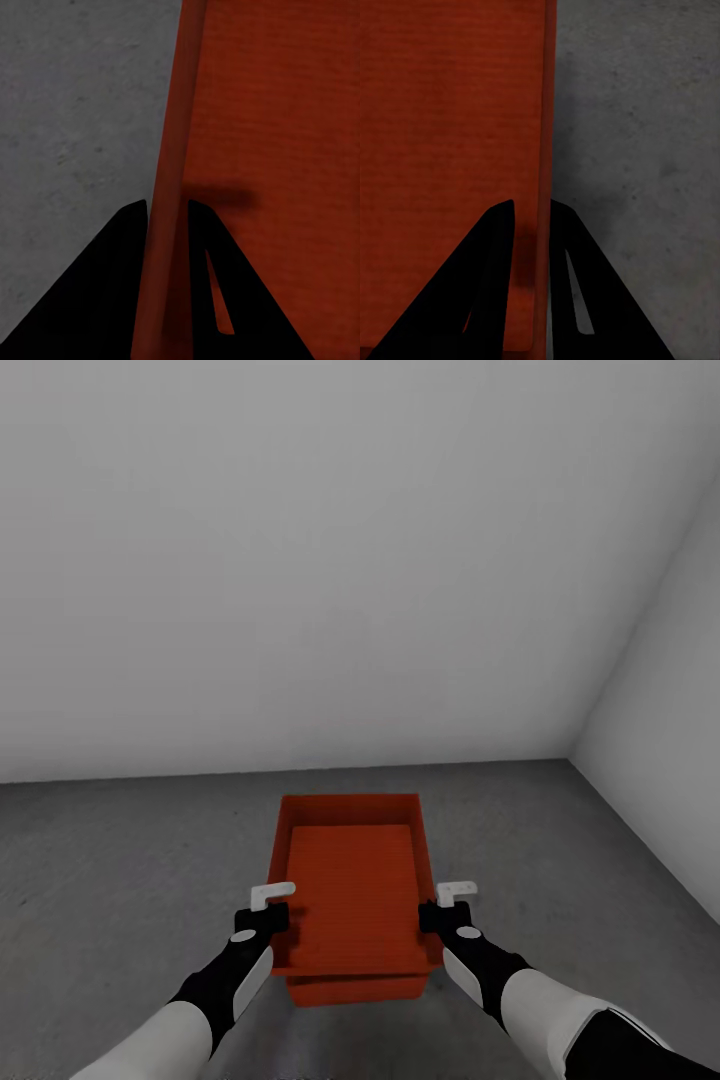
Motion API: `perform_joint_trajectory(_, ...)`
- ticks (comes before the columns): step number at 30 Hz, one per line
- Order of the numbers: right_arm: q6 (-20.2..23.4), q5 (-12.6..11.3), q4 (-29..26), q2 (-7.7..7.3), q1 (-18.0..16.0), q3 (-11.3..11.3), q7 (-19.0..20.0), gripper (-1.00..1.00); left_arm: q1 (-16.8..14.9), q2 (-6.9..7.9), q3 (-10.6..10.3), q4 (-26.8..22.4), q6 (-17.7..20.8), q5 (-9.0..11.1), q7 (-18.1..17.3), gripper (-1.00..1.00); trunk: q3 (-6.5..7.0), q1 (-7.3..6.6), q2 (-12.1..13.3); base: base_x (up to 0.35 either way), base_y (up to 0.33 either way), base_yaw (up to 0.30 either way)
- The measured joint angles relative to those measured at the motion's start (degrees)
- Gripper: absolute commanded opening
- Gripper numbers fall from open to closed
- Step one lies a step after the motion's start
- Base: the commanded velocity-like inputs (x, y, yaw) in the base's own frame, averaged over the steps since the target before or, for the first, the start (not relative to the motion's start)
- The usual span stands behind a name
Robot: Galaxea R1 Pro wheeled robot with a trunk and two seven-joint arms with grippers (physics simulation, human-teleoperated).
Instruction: Move the two storage containers from the living room to the garage. In the garage, place one container on the floor and stack the other container on top of it (either order is fine).
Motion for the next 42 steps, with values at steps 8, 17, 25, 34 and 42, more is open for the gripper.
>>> perform_joint_trajectory(8,-0.1,0.0,0.0,-0.01,0.0,0.0,-0.1,-1.0,0.0,-0.03,0.0,0.0,-0.2,0.0,0.1,-1.0,-0.35,0.0,0.0,0.0,0.0,0.0)
perform_joint_trajectory(17,0.1,0.0,-0.1,-0.01,0.0,0.1,-0.1,-1.0,0.0,-0.06,0.0,0.0,0.0,0.0,0.2,-1.0,-0.37,0.0,0.0,0.0,0.0,0.0)
perform_joint_trajectory(25,-0.3,0.2,0.0,0.03,0.0,0.0,-0.2,-1.0,0.0,-0.04,-0.1,-0.1,-0.2,0.0,0.3,-1.0,-0.37,0.0,0.0,0.0,0.0,0.0)
perform_joint_trajectory(34,0.3,-0.2,0.0,0.01,0.0,0.1,-0.1,-1.0,0.0,-0.01,0.0,-0.1,0.4,0.0,0.1,-1.0,-0.46,0.0,0.0,0.0,0.0,0.0)
perform_joint_trajectory(42,0.3,-0.1,0.0,0.02,0.0,0.1,-0.1,-1.0,0.0,0.01,0.0,-0.1,0.4,0.0,0.1,-1.0,-1.17,0.0,0.0,0.0,0.0,0.0)
